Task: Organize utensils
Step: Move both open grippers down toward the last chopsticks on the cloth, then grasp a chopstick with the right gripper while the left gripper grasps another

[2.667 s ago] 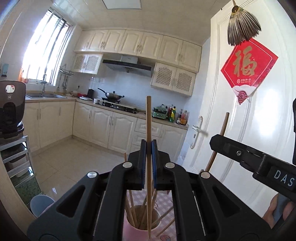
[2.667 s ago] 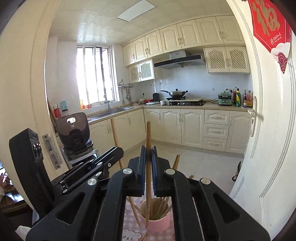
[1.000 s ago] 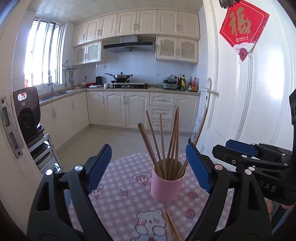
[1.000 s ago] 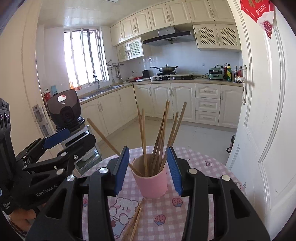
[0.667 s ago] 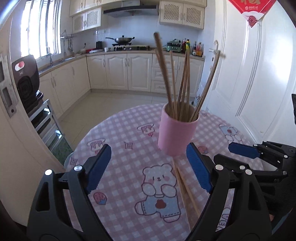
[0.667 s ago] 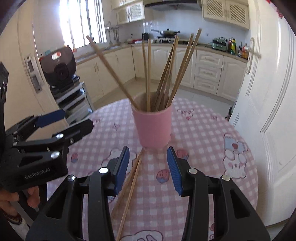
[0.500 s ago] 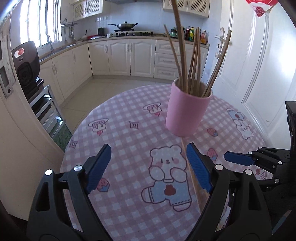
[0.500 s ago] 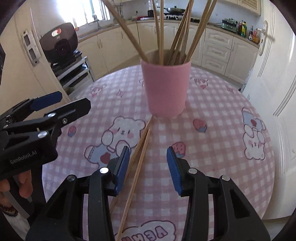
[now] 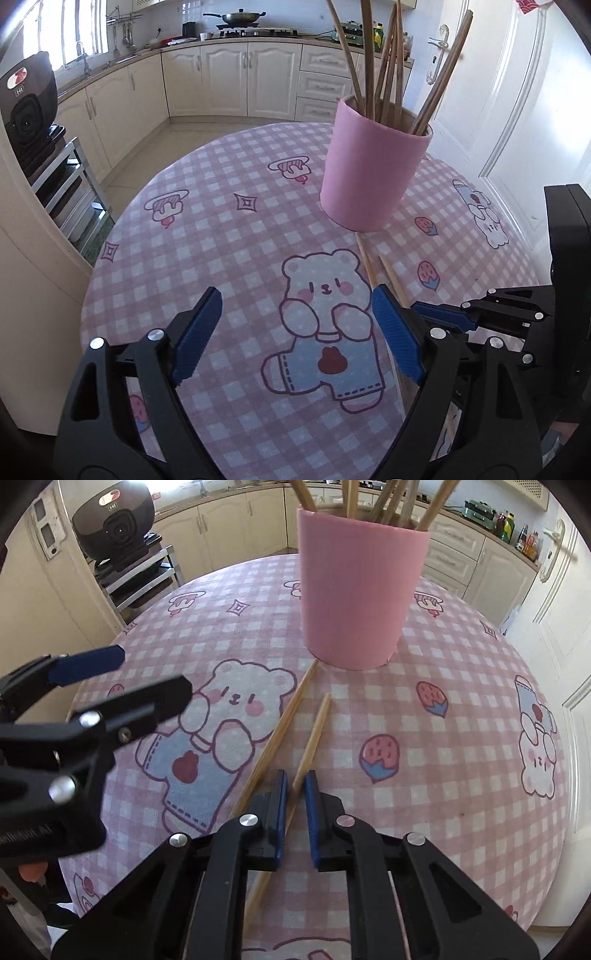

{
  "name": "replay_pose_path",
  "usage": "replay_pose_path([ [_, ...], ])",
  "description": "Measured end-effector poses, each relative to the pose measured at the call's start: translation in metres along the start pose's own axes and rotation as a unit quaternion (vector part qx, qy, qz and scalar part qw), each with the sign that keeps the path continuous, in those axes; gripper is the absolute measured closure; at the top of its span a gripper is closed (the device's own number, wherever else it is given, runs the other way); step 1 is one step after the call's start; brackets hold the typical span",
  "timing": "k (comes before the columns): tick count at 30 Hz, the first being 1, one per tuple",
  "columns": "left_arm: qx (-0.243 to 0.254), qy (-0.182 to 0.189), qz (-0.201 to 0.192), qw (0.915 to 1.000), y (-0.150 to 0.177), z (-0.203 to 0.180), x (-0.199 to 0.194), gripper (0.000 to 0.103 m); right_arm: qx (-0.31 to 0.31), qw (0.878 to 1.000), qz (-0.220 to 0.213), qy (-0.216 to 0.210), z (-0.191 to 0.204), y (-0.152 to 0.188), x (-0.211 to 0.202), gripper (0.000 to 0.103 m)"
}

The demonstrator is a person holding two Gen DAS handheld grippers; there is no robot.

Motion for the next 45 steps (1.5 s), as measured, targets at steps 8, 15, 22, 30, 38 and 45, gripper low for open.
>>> replay_pose_path([
  [8,0.032,0.012,0.040,0.9986,-0.004,-0.030,0.028,0.021,0.026,1.000,0.003,-0.009,-0.042,0.006,-0.006,0.098],
  [15,0.059,-0.003,0.067,0.9961,-0.008,-0.052,0.054,0.047,0.026,0.999,0.004,-0.040,-0.051,0.003,-0.007,0.098],
  [22,0.061,-0.008,0.067,0.9959,-0.017,-0.057,0.060,0.072,0.018,0.999,0.006,-0.035,-0.050,-0.012,-0.003,0.098],
  [30,0.057,0.001,0.063,0.9964,-0.024,-0.058,0.065,0.092,0.010,1.000,0.003,-0.022,-0.045,-0.019,0.001,0.098],
  [38,0.043,0.026,0.055,0.9973,-0.024,-0.051,0.049,0.096,0.016,0.999,-0.016,-0.044,-0.043,-0.013,-0.007,0.098],
  [45,0.043,0.040,0.015,0.9982,-0.023,-0.041,0.003,0.097,0.009,0.995,-0.069,-0.072,-0.035,-0.010,-0.049,0.098],
])
Point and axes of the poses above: each gripper's, at about its wrist camera, not at the fingertips, and x roughly the way its jaws point, z to its left, y to its underside, the point moved 2 cm from there along x, roughly the way its jaws point, and after that the axes turned 12 degrees about z, right-handed, at the moved point
